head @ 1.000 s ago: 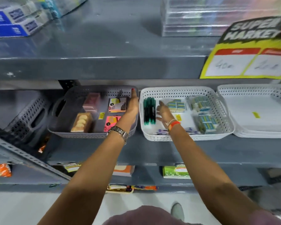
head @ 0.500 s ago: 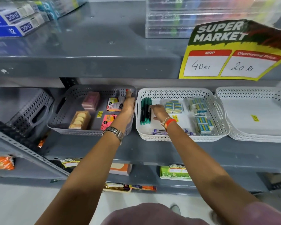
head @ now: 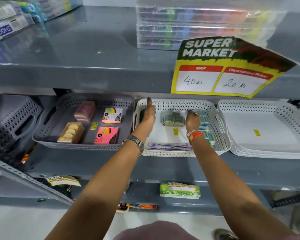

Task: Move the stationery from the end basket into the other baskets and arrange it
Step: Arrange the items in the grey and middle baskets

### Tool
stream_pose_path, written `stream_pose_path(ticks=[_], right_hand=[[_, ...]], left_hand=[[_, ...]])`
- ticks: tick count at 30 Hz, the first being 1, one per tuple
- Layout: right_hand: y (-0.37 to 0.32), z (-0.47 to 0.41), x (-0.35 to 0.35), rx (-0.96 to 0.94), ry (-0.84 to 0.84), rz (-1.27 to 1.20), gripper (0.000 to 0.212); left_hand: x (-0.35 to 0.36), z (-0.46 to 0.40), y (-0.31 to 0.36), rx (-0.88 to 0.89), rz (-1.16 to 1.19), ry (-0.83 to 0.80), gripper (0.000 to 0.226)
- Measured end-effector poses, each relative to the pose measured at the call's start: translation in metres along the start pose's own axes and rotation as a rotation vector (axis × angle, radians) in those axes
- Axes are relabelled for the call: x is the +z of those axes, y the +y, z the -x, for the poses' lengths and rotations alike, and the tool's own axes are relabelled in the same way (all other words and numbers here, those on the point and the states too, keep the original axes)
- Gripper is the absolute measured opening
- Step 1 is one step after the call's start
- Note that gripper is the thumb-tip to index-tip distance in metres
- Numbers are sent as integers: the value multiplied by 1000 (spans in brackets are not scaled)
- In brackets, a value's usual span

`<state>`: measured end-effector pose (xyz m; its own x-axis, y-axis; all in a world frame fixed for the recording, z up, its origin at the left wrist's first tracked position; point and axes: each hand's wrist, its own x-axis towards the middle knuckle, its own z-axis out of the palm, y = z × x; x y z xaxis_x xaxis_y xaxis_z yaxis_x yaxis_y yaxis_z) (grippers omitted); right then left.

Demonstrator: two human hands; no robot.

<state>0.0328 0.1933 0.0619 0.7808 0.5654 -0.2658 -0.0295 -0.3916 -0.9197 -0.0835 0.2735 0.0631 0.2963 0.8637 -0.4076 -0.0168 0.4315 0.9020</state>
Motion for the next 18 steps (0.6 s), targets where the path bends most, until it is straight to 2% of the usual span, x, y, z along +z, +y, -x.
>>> stream_pose_path(ticks=[4,8,18], right_hand=[[12,-9,-3,65,-185,19,38],[13,-17,-3,70,-257,22,58],[12,-27,1,76,-340,24,67]], left_hand=[[26,10,-7,-169,0,-7,86],[40,13,-12,-181,-95,-82,84],[42,14,-16,-177,-139,-45,87]])
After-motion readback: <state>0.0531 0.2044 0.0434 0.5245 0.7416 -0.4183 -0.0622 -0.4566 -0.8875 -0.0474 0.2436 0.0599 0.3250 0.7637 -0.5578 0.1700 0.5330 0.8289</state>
